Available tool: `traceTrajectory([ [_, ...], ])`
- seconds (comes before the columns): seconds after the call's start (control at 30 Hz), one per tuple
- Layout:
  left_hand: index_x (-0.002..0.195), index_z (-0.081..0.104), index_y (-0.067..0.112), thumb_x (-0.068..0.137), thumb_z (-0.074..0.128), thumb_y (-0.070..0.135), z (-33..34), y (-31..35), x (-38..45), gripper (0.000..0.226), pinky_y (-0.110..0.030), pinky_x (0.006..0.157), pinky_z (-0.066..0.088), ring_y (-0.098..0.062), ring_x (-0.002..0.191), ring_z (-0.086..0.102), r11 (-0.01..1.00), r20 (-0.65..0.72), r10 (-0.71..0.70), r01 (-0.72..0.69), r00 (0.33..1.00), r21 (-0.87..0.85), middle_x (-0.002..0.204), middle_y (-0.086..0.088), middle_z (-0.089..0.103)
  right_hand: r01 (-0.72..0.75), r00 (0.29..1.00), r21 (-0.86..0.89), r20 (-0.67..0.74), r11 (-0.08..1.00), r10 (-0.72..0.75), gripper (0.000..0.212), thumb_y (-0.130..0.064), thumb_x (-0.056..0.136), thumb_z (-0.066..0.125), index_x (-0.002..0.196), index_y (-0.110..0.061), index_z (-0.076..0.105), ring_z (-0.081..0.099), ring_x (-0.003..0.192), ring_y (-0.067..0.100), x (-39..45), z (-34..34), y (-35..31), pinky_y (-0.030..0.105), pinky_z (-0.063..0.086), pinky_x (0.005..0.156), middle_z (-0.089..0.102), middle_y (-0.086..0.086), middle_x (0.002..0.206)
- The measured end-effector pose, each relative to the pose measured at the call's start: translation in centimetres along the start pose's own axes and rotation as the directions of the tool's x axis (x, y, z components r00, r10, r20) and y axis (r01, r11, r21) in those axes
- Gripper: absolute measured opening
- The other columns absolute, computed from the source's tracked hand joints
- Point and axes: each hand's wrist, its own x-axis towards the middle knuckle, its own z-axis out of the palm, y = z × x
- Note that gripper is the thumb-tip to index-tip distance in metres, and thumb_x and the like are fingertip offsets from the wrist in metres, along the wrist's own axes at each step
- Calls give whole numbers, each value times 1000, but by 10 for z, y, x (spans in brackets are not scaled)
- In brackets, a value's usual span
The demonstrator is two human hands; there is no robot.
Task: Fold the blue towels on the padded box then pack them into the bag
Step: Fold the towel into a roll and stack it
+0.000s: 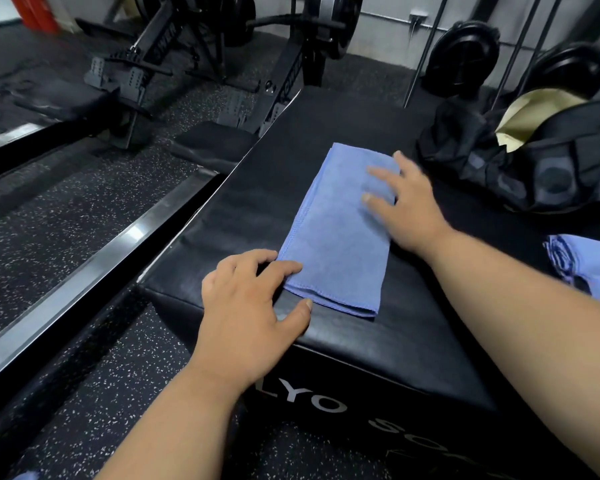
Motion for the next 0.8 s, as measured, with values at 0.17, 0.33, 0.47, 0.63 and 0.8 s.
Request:
traceTrajectory([
  [0.17,127,62,49,82,63,65,-2,1,-1,49,-31,103,17,-8,129,38,1000,-4,9,-9,1000,-3,129,28,44,352,898,-222,356,909,-260,78,-82,90,40,160,-49,32,7,162,14,-122,-3,-28,42,8,131,16,-11,174],
  [0.33,128,64,45,82,61,64,-6,3,-5,49,-32,102,22,-6,123,39,1000,4,9,-9,1000,-27,122,27,47,297,913,-186,341,937,-222,74,-85,89,39,157,-55,34,2,161,6,-163,-10,-30,36,-1,130,13,-22,172],
  [0.47,131,65,42,84,65,62,-7,5,-7,51,-32,102,25,-7,120,39,1000,7,10,-10,1000,-26,119,25,47,272,942,-163,244,948,-228,58,-73,96,38,147,-49,53,23,158,11,-165,-6,-31,35,13,129,34,-21,165],
  [0.63,133,65,42,88,72,57,-7,6,-9,48,-36,103,29,-11,119,41,1000,11,-6,6,1000,-18,119,21,49,311,949,-229,30,922,-313,32,-50,100,59,125,-37,75,62,133,20,-176,2,-33,38,47,107,66,-12,141],
  [0.8,124,71,42,83,80,53,-9,7,-7,43,-36,105,32,-7,115,44,998,20,-21,23,1000,-63,112,23,53,266,963,-162,9,950,-268,13,-39,100,67,109,-35,77,65,123,4,-173,-4,-33,28,45,94,71,-17,132],
])
